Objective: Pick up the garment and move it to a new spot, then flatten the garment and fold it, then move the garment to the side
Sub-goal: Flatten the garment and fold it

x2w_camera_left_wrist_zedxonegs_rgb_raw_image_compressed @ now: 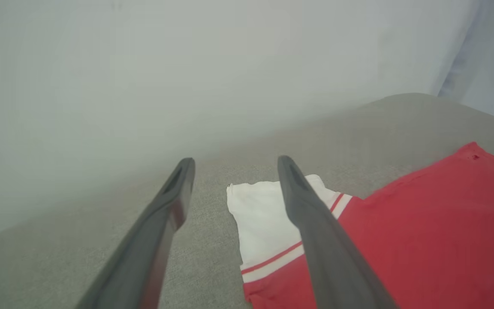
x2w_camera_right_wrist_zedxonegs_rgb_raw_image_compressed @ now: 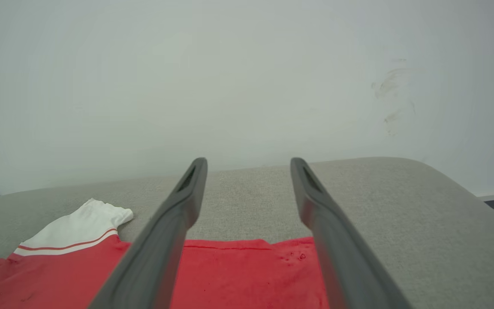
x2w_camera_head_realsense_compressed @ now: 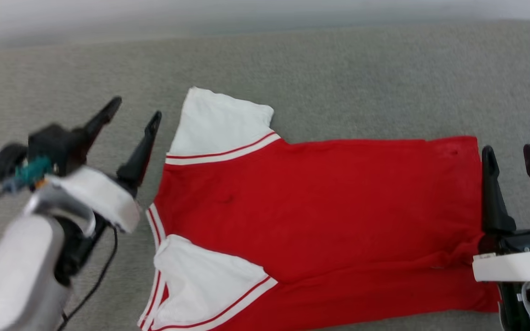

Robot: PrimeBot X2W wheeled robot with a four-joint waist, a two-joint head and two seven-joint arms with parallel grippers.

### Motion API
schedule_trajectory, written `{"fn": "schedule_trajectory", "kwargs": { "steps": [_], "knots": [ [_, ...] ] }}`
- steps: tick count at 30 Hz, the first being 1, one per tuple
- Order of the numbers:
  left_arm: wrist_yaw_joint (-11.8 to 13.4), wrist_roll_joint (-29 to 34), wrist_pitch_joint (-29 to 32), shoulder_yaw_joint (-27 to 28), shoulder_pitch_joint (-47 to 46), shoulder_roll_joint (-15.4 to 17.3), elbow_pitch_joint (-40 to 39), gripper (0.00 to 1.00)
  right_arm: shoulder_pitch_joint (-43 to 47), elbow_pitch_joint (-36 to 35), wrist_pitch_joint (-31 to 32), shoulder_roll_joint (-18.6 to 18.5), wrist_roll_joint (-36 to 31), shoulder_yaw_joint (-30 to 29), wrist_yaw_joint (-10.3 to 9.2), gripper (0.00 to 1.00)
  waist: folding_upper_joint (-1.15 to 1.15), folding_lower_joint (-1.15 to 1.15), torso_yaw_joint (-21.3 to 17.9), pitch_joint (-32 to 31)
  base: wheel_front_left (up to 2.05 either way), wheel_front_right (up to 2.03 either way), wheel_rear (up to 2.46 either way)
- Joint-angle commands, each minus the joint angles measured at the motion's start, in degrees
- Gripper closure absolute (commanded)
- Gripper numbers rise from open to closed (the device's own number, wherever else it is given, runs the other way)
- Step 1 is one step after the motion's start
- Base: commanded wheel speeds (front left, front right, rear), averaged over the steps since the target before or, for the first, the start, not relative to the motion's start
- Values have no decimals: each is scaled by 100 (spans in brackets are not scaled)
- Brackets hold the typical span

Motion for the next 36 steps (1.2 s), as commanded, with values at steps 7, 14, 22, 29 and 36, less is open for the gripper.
{"fn": "schedule_trajectory", "kwargs": {
  "steps": [7,14,22,29,36],
  "knots": [
    [-207,-724,2662,-627,-1955,766,491,0,-456,78,-209,144,-52,221,-3,0,0,0,-715,974,0,0,0],
    [-197,-1841,5327,-940,-3547,1252,1042,0,-706,274,-491,282,73,546,-3,0,0,0,-1249,1547,0,0,0],
    [17,-1808,6163,-1047,-4043,1389,1434,0,-876,355,-599,299,33,622,-3,0,0,0,-1487,1840,0,0,0],
    [60,-1800,6613,-1231,-3983,1490,1548,0,-981,429,-642,324,46,647,-3,0,0,0,-1530,2031,0,0,0],
    [122,-1946,6362,-1182,-3722,1277,1501,100,-1012,538,-645,241,-113,741,-3,0,0,0,-1429,2028,0,0,0]
  ]
}}
